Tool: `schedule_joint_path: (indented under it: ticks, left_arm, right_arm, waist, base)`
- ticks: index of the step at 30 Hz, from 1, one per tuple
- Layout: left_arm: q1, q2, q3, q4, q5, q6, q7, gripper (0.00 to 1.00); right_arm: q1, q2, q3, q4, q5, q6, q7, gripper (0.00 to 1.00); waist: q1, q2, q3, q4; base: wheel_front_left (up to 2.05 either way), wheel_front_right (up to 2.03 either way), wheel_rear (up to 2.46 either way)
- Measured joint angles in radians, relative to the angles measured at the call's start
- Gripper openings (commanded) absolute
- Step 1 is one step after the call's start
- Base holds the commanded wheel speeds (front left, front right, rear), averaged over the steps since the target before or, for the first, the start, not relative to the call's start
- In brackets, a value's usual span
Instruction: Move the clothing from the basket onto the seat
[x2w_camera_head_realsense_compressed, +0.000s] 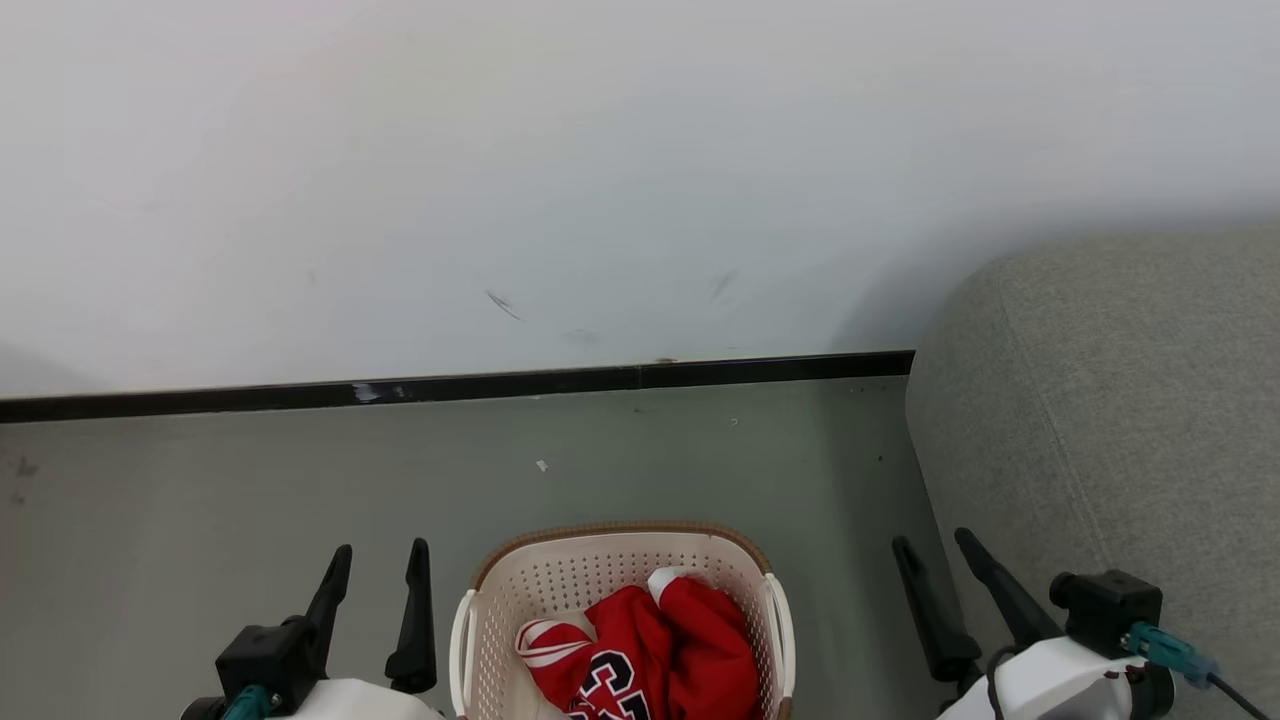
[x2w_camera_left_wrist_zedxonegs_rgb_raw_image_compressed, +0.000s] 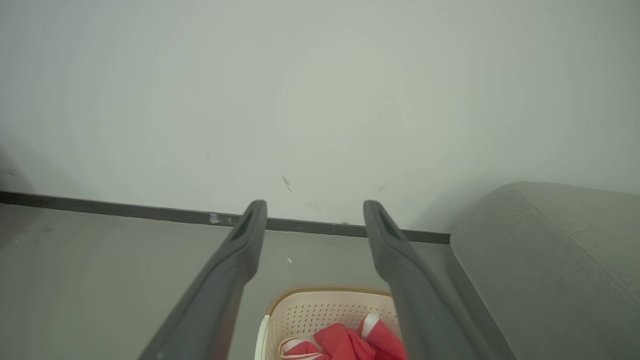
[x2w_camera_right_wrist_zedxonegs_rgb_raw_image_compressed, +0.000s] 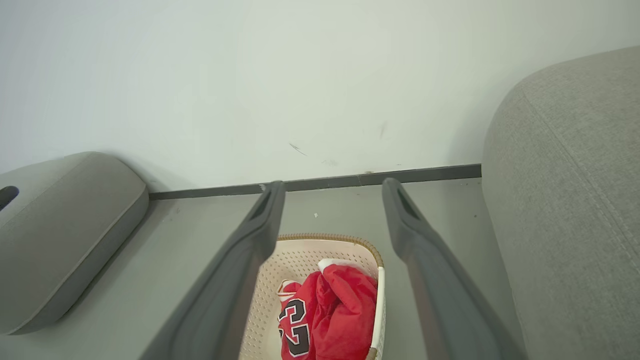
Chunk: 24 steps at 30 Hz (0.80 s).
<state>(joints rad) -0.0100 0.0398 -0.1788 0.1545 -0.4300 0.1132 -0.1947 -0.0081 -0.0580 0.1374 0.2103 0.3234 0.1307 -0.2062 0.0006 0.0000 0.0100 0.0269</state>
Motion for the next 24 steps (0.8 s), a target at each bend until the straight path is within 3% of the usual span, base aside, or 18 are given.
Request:
schedule_joint_path:
  ticks: [14,24]
  left_arm:
    - [0.001,0.001,-0.035,-0.013,0.192,0.032,-0.054,1.0]
    - [0.001,0.001,-0.038,0.003,0.197,0.034,-0.055,1.0]
  right_arm:
    - [0.0,0.01,0.033,-0.018,-0.2,0.0,-0.039,1.0]
    - [0.0,0.013,0.033,-0.02,-0.211,0.0,-0.042,1.0]
  waist:
    - [-0.0001,0.0,0.006,0.004]
    - [-0.0001,0.0,0.008,0.003]
  base:
    - [0.0,0.0,0.0]
    - [0.0,0.0,0.0]
